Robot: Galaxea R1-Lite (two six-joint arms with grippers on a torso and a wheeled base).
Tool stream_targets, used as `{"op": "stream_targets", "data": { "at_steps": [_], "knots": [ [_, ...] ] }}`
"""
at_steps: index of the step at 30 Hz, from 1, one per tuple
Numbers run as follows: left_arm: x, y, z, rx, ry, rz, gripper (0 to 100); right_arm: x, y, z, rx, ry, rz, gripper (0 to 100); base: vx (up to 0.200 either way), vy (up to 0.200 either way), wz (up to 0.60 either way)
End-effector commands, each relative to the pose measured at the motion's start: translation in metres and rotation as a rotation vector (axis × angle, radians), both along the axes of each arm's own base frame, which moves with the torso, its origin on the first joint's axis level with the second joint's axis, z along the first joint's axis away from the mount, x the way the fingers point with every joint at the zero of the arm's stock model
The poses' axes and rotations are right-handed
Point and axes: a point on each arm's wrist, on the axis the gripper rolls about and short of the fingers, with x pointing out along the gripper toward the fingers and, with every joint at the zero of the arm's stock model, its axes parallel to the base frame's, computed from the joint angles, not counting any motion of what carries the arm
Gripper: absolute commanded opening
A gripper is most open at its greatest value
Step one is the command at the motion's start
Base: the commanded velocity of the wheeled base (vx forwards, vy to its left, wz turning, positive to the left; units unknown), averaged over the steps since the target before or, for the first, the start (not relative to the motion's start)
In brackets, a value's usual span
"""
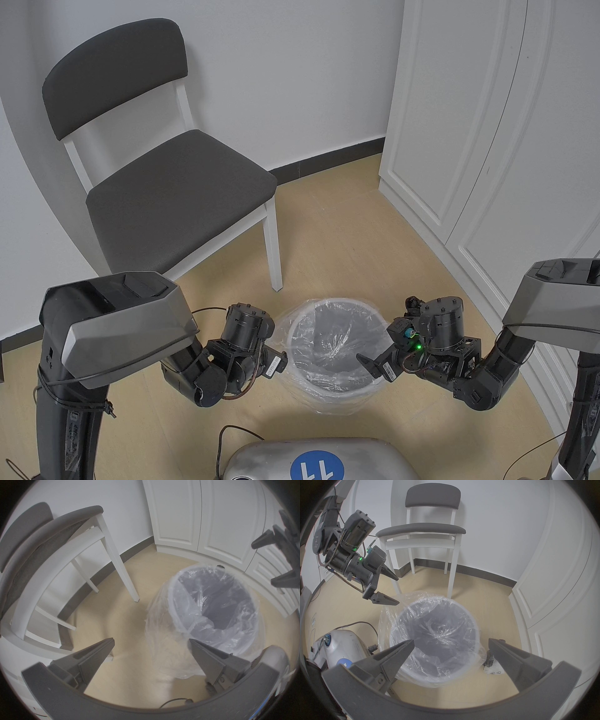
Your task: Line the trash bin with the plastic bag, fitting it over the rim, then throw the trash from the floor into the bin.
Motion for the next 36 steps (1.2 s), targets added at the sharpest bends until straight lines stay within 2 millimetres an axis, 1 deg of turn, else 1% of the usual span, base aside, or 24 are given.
{"op": "stream_targets", "data": {
  "at_steps": [1, 4, 5, 6, 8, 14, 16, 19, 20, 22, 23, 24, 26, 29, 33, 36],
  "knots": [
    [-0.002, -0.003, 0.002, -0.08, 0.028, -0.028, 100, 0.003, 0.0, -0.003, -0.001, 0.004, -0.002, 100, 0.0, 0.0, 0.0],
    [-0.003, -0.005, 0.009, -0.178, 0.049, -0.055, 100, 0.004, 0.0, -0.004, 0.0, 0.003, -0.007, 100, 0.0, 0.0, 0.0],
    [-0.003, -0.005, 0.009, -0.182, 0.05, -0.056, 100, 0.004, 0.0, -0.004, 0.0, 0.003, -0.007, 100, 0.0, 0.0, 0.0],
    [-0.004, -0.006, 0.014, -0.219, 0.056, -0.072, 100, 0.005, -0.001, -0.004, 0.001, 0.001, -0.01, 100, 0.0, 0.0, 0.0],
    [-0.005, -0.003, 0.015, -0.224, 0.061, -0.068, 100, 0.008, -0.003, -0.003, 0.003, -0.003, -0.018, 100, 0.0, 0.0, 0.0],
    [-0.018, 0.015, 0.004, -0.153, 0.11, -0.024, 100, 0.009, -0.005, -0.002, 0.003, -0.004, -0.023, 100, 0.0, 0.0, 0.0],
    [-0.019, 0.018, 0.002, -0.143, 0.116, -0.015, 100, 0.009, -0.005, -0.003, 0.003, -0.003, -0.024, 100, 0.0, 0.0, 0.0],
    [-0.013, 0.023, -0.003, -0.135, 0.122, -0.002, 100, 0.01, -0.005, -0.003, 0.003, -0.004, -0.026, 100, 0.0, 0.0, 0.0],
    [-0.003, 0.024, -0.009, -0.137, 0.121, 0.003, 100, 0.013, -0.007, -0.005, 0.002, -0.003, -0.034, 100, 0.0, 0.0, 0.0],
    [0.009, 0.021, -0.015, -0.139, 0.112, 0.003, 100, 0.017, -0.009, -0.007, 0.002, -0.003, -0.045, 100, 0.0, 0.0, 0.0],
    [0.013, 0.02, -0.018, -0.138, 0.114, 0.001, 100, 0.019, -0.01, -0.008, 0.001, -0.002, -0.051, 100, 0.0, 0.0, 0.0],
    [0.013, 0.02, -0.018, -0.138, 0.114, 0.001, 100, 0.019, -0.01, -0.008, 0.001, -0.002, -0.051, 100, 0.0, 0.0, 0.0],
    [0.026, 0.015, -0.022, -0.14, 0.15, -0.025, 100, 0.028, -0.015, -0.01, 0.002, -0.004, -0.074, 100, 0.0, 0.0, 0.0],
    [0.038, 0.014, -0.024, -0.115, 0.2, -0.029, 100, 0.038, -0.021, -0.013, 0.005, -0.01, -0.1, 100, 0.0, 0.0, 0.0],
    [0.065, 0.026, -0.023, -0.065, 0.22, -0.015, 100, 0.051, -0.031, -0.015, 0.011, -0.021, -0.138, 100, 0.0, 0.0, 0.0],
    [0.079, 0.031, -0.022, -0.058, 0.233, 0.002, 100, 0.056, -0.037, -0.012, 0.006, -0.011, -0.157, 100, 0.0, 0.0, 0.0]
  ]
}}
